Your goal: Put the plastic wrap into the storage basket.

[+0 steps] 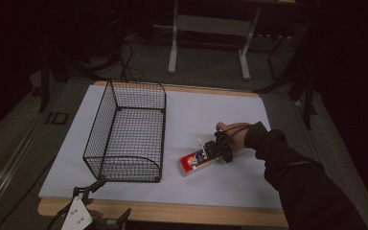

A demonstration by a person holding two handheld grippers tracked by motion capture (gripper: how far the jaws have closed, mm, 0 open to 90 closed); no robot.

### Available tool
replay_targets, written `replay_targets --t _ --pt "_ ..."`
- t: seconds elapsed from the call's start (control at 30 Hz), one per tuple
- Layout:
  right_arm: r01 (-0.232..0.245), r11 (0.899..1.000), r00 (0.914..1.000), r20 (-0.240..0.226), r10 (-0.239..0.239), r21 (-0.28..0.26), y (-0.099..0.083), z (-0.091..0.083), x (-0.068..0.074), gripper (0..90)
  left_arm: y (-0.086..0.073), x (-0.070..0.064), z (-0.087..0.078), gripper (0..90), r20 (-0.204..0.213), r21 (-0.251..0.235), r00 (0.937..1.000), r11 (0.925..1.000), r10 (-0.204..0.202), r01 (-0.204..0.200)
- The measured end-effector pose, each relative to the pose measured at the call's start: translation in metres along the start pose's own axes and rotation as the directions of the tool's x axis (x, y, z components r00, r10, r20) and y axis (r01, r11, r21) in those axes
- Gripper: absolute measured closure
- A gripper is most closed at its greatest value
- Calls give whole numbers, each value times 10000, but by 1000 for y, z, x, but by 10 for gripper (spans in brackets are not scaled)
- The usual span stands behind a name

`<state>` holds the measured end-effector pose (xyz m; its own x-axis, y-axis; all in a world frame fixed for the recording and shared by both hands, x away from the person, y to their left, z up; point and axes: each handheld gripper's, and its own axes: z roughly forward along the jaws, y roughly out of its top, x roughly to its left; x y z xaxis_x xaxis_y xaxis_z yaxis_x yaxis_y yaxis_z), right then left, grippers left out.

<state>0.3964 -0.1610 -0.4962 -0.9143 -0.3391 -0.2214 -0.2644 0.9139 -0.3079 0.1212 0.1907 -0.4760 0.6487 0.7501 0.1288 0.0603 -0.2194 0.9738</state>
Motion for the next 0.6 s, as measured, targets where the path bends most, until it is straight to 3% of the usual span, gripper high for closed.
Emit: replay_targets --t 0.17,0.23,0.37,0.47,0.6 --pt "-647 9959 9979 -143 639 -630 -7 -15 -3 378 0 0 0 1 -31 -10 10000 10000 -2 2" --pt "-1312 9846 9911 -386 1275 -1159 -14 -27 -6 380 0 0 0 1 -35 21 10000 10000 11 -11" --pt "-2154 9634 9753 -841 2042 -1596 -23 -39 -11 384 0 0 0 1 -53 -12 10000 10000 20 -20" --pt "-2871 9410 9562 -1114 2706 -1792 -28 -47 -15 385 0 0 0 1 -66 -36 10000 10000 13 -13" --pt "-3896 8968 9190 -1519 3637 -2097 -34 -56 -22 386 1 0 0 1 -68 -57 10000 10000 35 -35"
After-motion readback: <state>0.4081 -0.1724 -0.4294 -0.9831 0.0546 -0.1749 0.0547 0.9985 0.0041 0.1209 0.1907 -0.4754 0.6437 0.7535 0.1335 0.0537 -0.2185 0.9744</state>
